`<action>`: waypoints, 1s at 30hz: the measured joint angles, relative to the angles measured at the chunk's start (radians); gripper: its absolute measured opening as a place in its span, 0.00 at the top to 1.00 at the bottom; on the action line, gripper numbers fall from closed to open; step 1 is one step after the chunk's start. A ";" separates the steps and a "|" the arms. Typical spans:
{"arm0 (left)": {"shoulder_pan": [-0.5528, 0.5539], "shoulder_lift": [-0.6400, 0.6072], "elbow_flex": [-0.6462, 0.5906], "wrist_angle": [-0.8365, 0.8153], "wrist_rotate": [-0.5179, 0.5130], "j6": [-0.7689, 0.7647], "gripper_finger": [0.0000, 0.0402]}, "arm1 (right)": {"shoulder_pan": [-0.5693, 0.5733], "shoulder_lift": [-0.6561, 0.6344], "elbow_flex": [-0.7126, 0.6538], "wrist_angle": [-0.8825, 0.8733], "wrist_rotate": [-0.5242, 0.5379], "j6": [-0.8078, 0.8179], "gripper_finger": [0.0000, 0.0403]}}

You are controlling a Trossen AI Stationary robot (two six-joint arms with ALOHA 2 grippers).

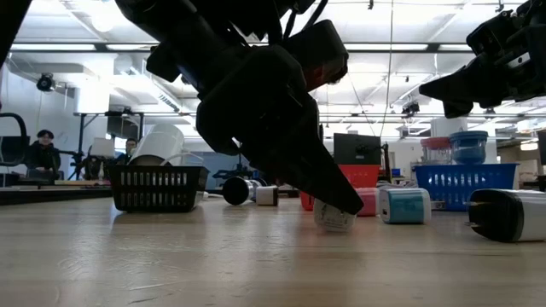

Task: Pick & Place Office items
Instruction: Put the purple charger adapter into the black bin

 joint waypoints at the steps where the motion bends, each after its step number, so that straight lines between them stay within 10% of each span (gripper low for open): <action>1: 0.000 -0.001 0.000 -0.003 0.000 0.000 0.58 | 0.000 0.000 0.000 0.000 0.000 0.000 0.98; 19: -0.026 -0.289 -0.028 -0.144 0.019 0.045 0.58 | 0.000 0.001 0.000 -0.002 -0.001 0.008 0.98; 30: -0.027 -0.828 -0.434 -0.049 -0.048 -0.033 0.58 | 0.000 -0.001 0.000 0.001 -0.003 0.027 0.98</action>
